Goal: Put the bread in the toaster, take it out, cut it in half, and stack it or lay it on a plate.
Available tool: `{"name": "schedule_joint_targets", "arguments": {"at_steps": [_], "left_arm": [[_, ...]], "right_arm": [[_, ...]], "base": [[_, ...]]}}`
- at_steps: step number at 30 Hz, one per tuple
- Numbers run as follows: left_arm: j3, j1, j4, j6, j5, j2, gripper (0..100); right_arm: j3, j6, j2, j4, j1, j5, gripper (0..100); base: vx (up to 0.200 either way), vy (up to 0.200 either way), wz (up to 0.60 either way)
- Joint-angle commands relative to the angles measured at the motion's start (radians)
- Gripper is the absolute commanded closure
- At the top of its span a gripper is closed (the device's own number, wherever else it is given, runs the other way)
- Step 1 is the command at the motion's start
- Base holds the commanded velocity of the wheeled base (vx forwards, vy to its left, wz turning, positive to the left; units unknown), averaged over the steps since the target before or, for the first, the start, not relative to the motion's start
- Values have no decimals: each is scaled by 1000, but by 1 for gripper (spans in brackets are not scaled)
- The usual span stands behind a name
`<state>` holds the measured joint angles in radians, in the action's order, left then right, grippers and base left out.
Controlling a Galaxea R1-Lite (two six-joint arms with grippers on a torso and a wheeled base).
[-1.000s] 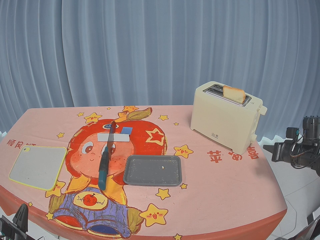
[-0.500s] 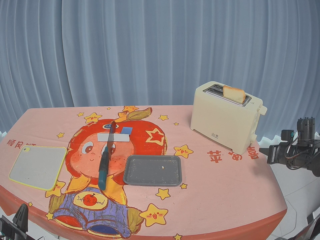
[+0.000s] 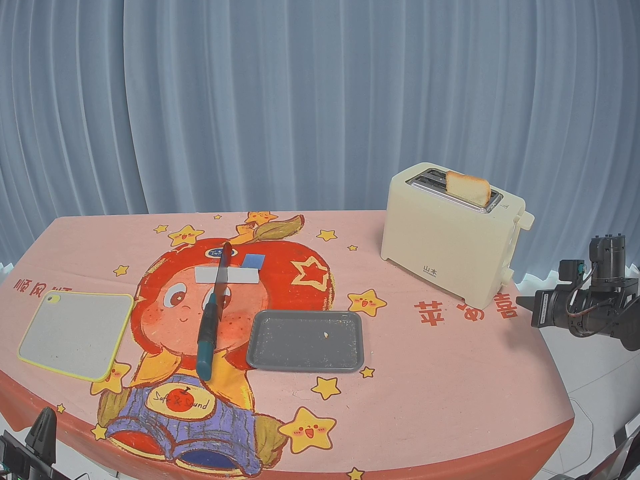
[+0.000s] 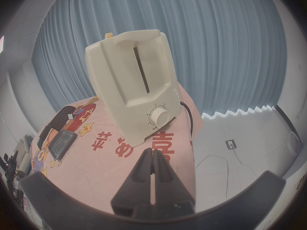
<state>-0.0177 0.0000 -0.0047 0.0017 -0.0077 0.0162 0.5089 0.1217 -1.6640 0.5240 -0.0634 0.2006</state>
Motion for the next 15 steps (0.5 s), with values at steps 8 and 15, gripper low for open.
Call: {"name": "schedule_joint_targets", "arguments": {"at_steps": [8, 15], "left_arm": [[18, 0, -1, 0, 0, -16, 100], [18, 0, 0, 0, 0, -16, 100]], "right_arm": [[3, 1, -19, 1, -3, -7, 100], [5, 1, -22, 1, -1, -27, 100]], "base": [[0, 0, 0], [0, 0, 0]]}}
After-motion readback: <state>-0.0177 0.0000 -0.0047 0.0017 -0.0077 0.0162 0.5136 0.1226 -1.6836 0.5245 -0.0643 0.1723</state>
